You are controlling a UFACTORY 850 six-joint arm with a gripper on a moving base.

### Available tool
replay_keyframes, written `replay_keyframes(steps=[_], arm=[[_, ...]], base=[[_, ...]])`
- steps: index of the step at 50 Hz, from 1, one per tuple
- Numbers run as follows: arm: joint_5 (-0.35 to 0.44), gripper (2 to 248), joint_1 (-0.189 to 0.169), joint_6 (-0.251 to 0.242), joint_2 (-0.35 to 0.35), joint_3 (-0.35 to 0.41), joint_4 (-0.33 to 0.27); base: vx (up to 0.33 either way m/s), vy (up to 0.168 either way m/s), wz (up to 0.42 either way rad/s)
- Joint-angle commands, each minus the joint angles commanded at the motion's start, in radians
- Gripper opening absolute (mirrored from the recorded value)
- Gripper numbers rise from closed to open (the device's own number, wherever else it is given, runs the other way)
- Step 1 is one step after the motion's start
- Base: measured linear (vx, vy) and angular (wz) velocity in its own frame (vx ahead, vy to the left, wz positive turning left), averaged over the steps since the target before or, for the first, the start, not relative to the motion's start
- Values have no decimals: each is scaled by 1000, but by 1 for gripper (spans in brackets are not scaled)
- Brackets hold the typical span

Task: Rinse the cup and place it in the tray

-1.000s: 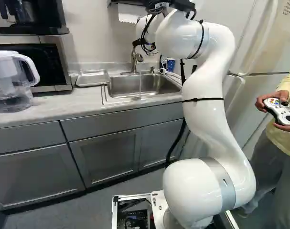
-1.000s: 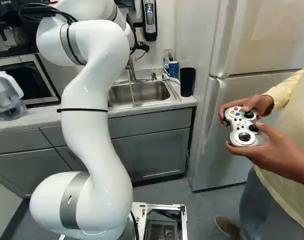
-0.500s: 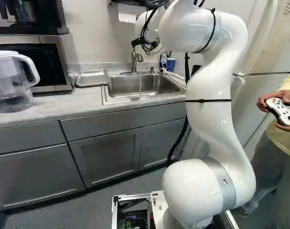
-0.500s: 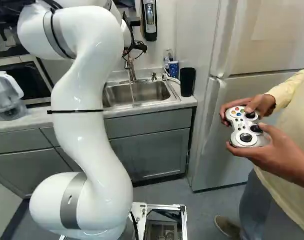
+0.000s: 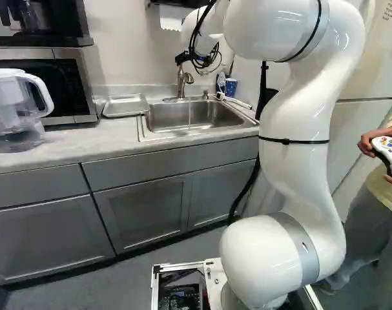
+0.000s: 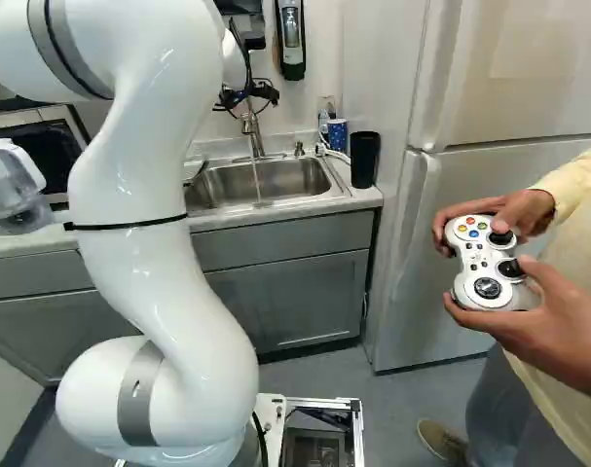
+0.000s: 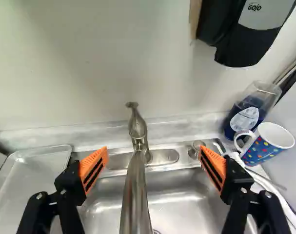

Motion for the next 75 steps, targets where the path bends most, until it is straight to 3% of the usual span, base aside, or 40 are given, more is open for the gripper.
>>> replay_keyframes(steps=[38,75], arm=[[-161,247,5,0,195,224,0],[-321,247,-54,0,368,407,0]], base=[[0,0,0],[0,0,0]])
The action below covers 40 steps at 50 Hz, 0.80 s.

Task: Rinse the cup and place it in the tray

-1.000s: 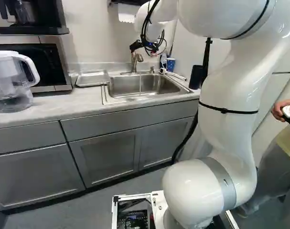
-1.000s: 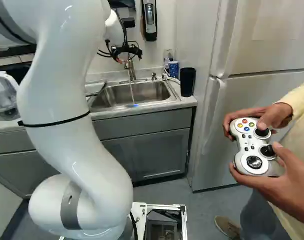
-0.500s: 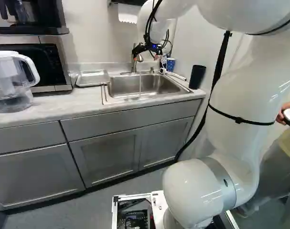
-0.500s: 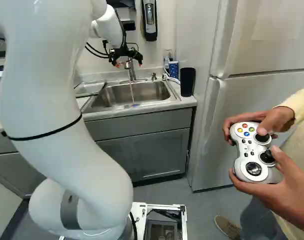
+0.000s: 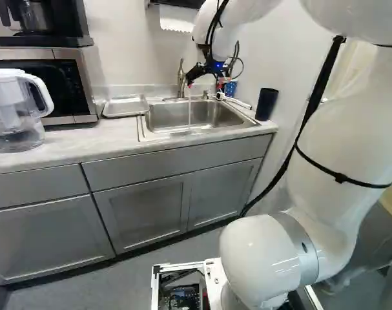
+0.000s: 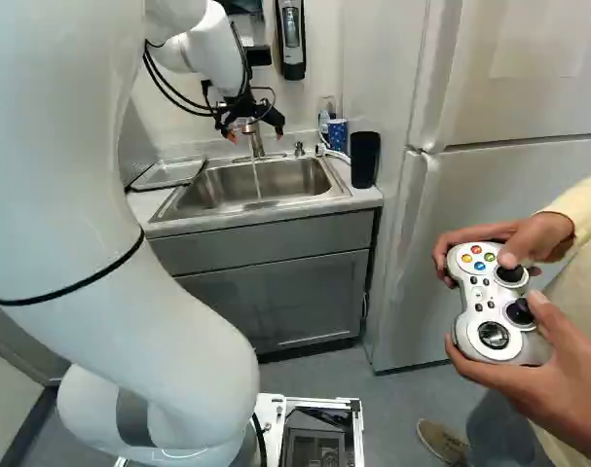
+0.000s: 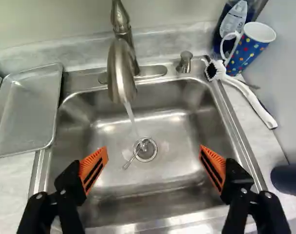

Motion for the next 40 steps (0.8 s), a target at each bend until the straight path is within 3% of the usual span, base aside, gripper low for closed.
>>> replay_keyframes(steps=[40], arm=[[11,247,-9,0,8,8,0]], base=[[0,0,0]])
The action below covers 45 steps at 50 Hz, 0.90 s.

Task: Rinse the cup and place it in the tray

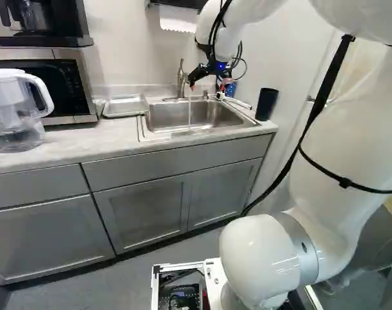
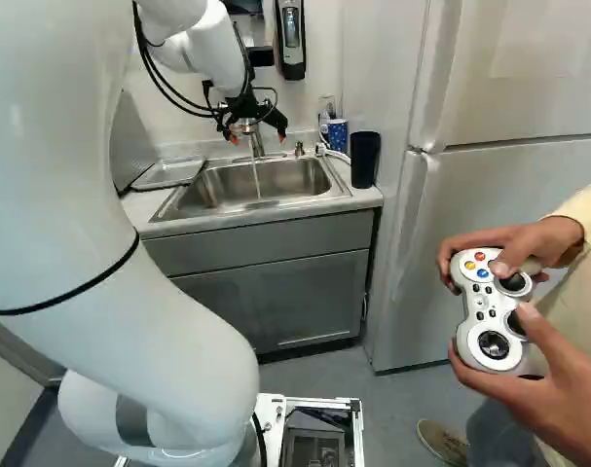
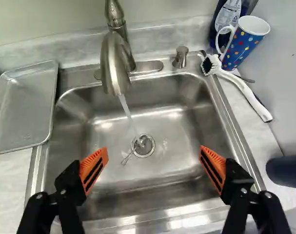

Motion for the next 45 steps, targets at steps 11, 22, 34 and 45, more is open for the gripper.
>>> replay_keyframes(steps=[11,22,34,45], arm=[[28,247,-22,0,27,27,0],[81,247,-51,0,57,70,0],[158,247,-84,0,86,124,4],[232,247,-110,0,117,178,18]], base=[[0,0,0],[0,0,0],[0,0,0],[0,0,0]])
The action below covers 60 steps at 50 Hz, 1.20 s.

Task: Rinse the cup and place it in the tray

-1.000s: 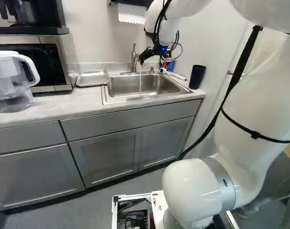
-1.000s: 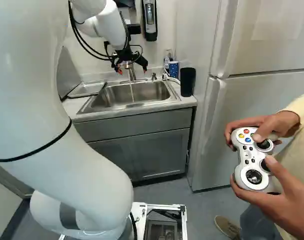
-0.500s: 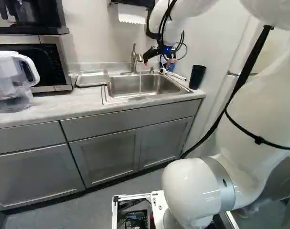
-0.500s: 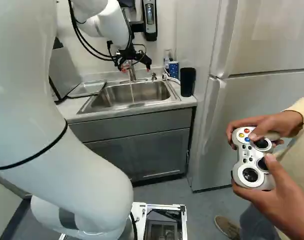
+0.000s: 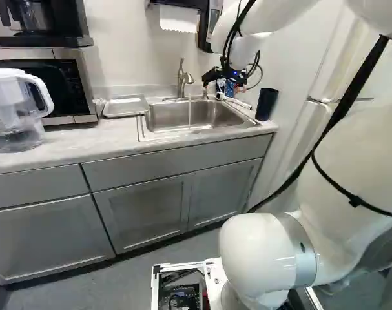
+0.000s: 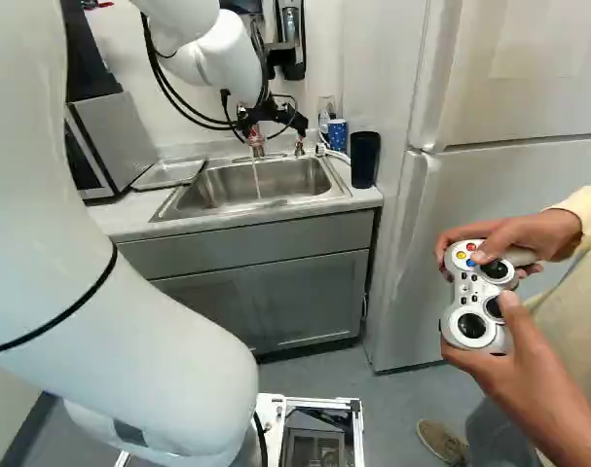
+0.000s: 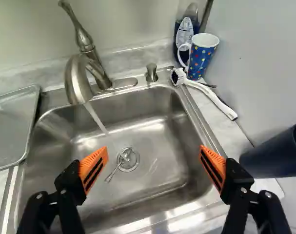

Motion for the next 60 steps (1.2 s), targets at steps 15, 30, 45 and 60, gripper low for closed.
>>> replay_keyframes(steps=[15,30,45,60], arm=[[101,247,-32,0,47,77,45],[202,247,-74,0,57,119,120],[298,247,-116,0,41,137,206],[337,247,-135,0,55,182,296]], base=[[0,0,0],[0,0,0],[0,0,0],[0,0,0]])
